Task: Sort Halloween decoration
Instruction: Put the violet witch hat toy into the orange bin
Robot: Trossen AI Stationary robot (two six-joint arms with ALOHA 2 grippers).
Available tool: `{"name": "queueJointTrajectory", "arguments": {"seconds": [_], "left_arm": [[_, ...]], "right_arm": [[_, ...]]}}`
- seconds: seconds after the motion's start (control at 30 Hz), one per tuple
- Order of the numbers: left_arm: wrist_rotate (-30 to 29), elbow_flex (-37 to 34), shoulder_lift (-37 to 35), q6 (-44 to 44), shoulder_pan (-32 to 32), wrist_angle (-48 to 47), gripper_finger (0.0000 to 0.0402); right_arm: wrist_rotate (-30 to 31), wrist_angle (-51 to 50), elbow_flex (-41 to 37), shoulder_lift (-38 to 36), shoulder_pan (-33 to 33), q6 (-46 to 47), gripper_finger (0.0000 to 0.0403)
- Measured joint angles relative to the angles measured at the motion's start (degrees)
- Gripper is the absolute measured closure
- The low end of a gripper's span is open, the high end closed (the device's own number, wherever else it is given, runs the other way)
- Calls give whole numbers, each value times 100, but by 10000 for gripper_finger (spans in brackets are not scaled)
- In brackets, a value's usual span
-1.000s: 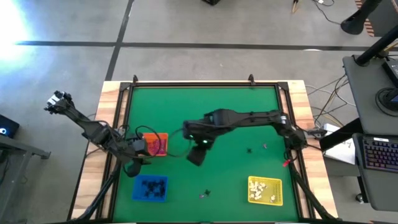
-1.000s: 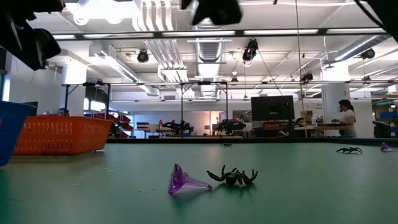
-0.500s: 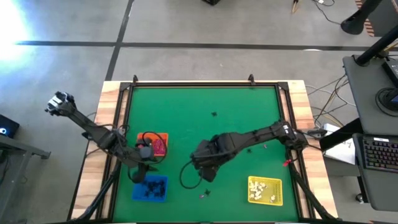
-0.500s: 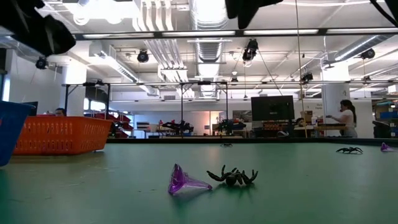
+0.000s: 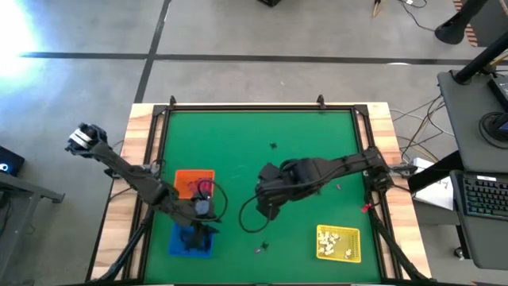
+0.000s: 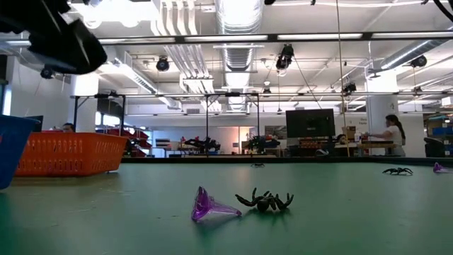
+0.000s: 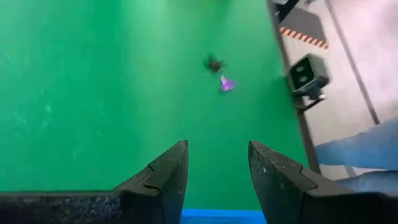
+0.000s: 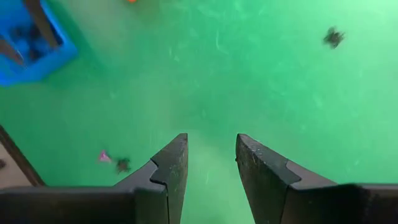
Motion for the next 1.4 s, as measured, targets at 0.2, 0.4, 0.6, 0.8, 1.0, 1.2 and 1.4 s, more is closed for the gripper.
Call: {"name": "queueJointTrajectory", "arguments": {"seconds": [0.2, 0.4, 0.6, 0.8, 1.0, 1.2, 1.4], "left_arm": [[106, 588, 854, -212, 3, 28, 251], [108, 1722, 1922, 47, 66, -334, 251], [112, 2531, 2871, 124, 123, -745, 255], [148, 3170, 3456, -17, 136, -750, 270], [152, 3695, 4094, -159, 152, -837, 280], [156, 4316, 4742, -418, 181, -1260, 282], [60, 4946, 5201, -685, 215, -2292, 282]], "right_arm": [[144, -2, 0, -472, -10, -212, 275], [316, 0, 0, -605, -17, -643, 275], [265, 2, 0, -605, -11, -974, 275], [110, 2, 0, -641, -11, -1320, 275], [90, 2, -2, -711, -11, -1527, 275], [-47, 2, -2, -884, 6, -1593, 275], [-46, 0, -4, -1076, 31, -1581, 275]]}}
